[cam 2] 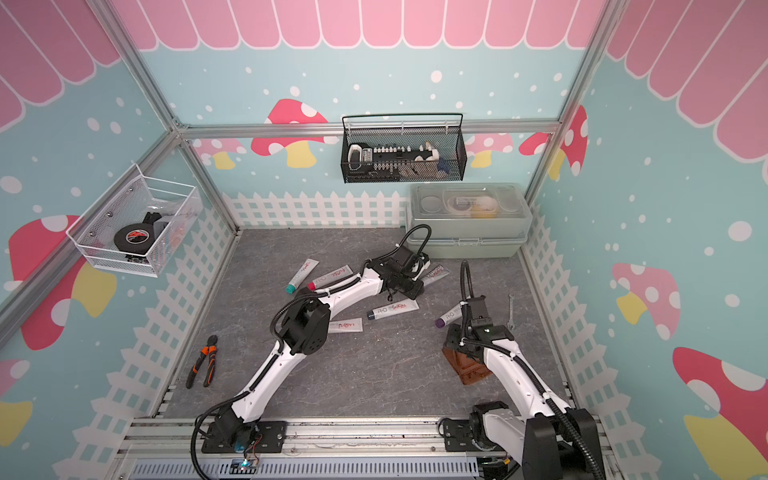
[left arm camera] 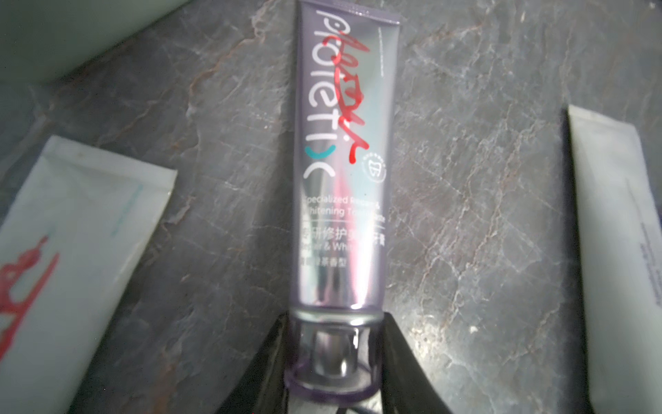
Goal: Wipe the surface of the toothpaste tube
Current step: Move the toothpaste to the center of the board.
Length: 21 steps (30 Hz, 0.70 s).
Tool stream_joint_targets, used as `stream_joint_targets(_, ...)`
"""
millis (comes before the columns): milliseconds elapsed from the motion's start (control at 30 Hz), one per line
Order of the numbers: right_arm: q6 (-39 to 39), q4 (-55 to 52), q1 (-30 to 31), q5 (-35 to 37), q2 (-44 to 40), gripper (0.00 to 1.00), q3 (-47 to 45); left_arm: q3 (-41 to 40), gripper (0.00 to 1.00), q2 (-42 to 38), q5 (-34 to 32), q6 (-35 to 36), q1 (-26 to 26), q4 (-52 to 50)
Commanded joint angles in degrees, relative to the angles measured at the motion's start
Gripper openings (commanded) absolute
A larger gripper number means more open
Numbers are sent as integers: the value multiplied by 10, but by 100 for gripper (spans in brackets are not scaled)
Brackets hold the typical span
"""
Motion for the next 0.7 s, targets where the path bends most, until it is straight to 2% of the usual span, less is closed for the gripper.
stream_joint_targets(0,-5,2,-1,-3,-9,55,-9,10,26,3,-24,7,-3,-25)
stream_joint_targets(100,-5,2,-2,-4,-9,55,-9,-8,22,-14,-14,2,-5,-15)
stream_joint_targets(233,-5,3,-1,-4,-10,55,-10,-80,23,-71,-1,-4,-9,30)
stream_joint_targets(467,-5,7,-2,-4,-2,55,-10,-243,23,-187,35,-25,-18,111)
stream_joint_targets(667,-6,16,-2,-7,12,54,-12,-383,24,-277,25,-49,-42,178)
